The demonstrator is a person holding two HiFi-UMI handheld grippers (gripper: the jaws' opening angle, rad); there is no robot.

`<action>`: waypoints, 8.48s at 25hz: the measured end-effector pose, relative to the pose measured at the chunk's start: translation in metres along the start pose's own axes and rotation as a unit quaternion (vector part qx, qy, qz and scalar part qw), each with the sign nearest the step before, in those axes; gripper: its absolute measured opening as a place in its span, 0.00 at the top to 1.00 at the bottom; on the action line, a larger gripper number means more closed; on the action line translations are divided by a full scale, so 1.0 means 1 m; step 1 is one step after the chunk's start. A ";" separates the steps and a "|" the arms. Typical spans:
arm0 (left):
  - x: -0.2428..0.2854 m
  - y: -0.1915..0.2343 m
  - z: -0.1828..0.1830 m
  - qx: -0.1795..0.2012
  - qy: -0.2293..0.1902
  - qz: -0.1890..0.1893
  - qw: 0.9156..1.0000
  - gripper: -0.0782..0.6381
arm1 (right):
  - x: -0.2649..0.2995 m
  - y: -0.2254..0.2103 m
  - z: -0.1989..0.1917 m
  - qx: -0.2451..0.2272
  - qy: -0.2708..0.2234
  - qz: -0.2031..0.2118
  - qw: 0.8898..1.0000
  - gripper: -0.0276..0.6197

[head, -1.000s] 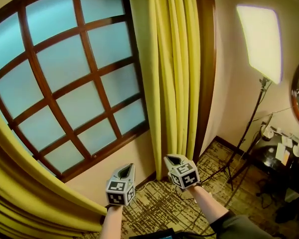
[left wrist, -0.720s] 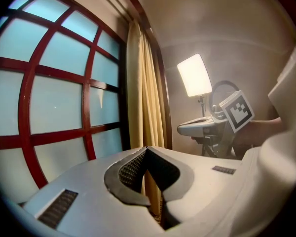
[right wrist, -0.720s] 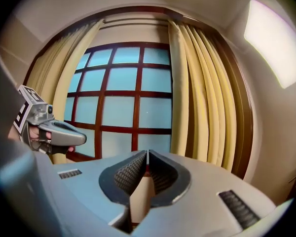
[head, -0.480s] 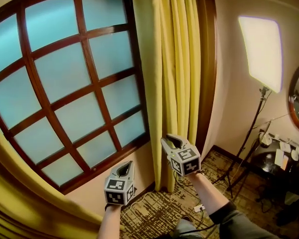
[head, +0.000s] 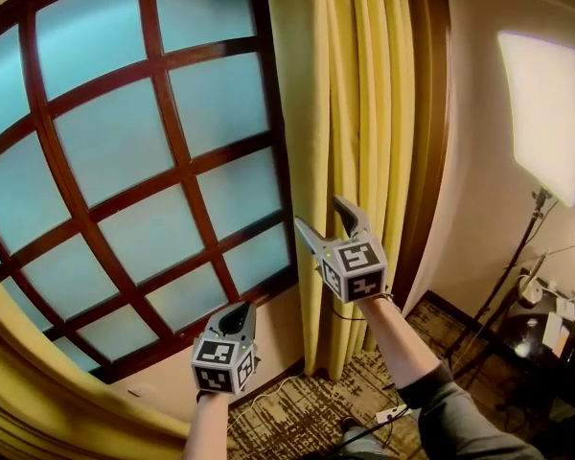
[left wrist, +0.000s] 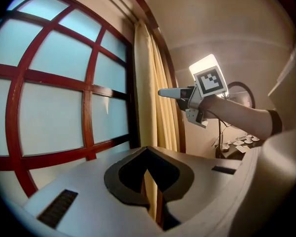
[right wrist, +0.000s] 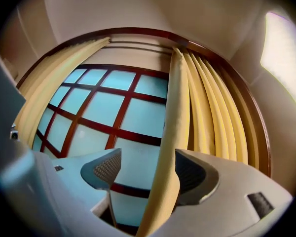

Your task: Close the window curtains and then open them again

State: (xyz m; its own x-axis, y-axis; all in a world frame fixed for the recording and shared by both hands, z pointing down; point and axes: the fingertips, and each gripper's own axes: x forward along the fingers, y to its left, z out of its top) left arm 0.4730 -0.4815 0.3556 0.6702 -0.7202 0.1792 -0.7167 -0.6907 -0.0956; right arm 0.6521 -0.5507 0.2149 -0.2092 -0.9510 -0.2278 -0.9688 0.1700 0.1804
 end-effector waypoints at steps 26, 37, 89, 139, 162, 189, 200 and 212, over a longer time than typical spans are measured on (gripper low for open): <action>0.154 0.026 0.110 0.007 -0.028 0.103 0.994 0.89 | 0.185 -0.101 0.132 -0.108 -0.141 0.017 0.984 0.39; 0.144 0.050 0.103 -0.009 -0.042 0.134 0.990 0.89 | 0.197 -0.099 0.143 -0.156 -0.186 -0.040 0.969 0.92; -0.243 0.220 0.009 -0.123 -0.060 0.412 0.901 0.89 | 0.090 0.486 0.319 -0.325 -0.356 0.289 0.827 0.91; -0.390 0.338 -0.039 -0.167 -0.043 0.446 0.879 0.89 | 0.087 0.661 0.346 -0.316 -0.361 0.306 0.822 0.91; -0.518 0.373 -0.066 -0.156 -0.080 0.341 0.924 0.89 | 0.051 0.821 0.387 -0.358 -0.336 0.262 0.831 0.91; -0.702 0.423 -0.138 -0.198 -0.060 0.293 0.933 0.89 | 0.036 0.973 0.405 -0.334 -0.275 0.220 0.875 0.89; -0.683 0.385 -0.148 -0.211 -0.053 0.260 0.941 0.89 | 0.029 0.915 0.390 -0.314 -0.236 0.185 0.901 0.81; -0.668 0.270 -0.188 -0.210 -0.019 0.290 0.933 0.89 | -0.056 0.749 0.260 -0.152 -0.116 0.204 0.960 0.48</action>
State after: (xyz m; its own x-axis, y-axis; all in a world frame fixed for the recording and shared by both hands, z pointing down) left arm -0.2044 -0.1747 0.3940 0.1464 -0.9726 0.1805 -0.9681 -0.1034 0.2280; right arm -0.0960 -0.3031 0.1143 -0.6208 -0.7324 -0.2795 -0.7238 0.3985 0.5633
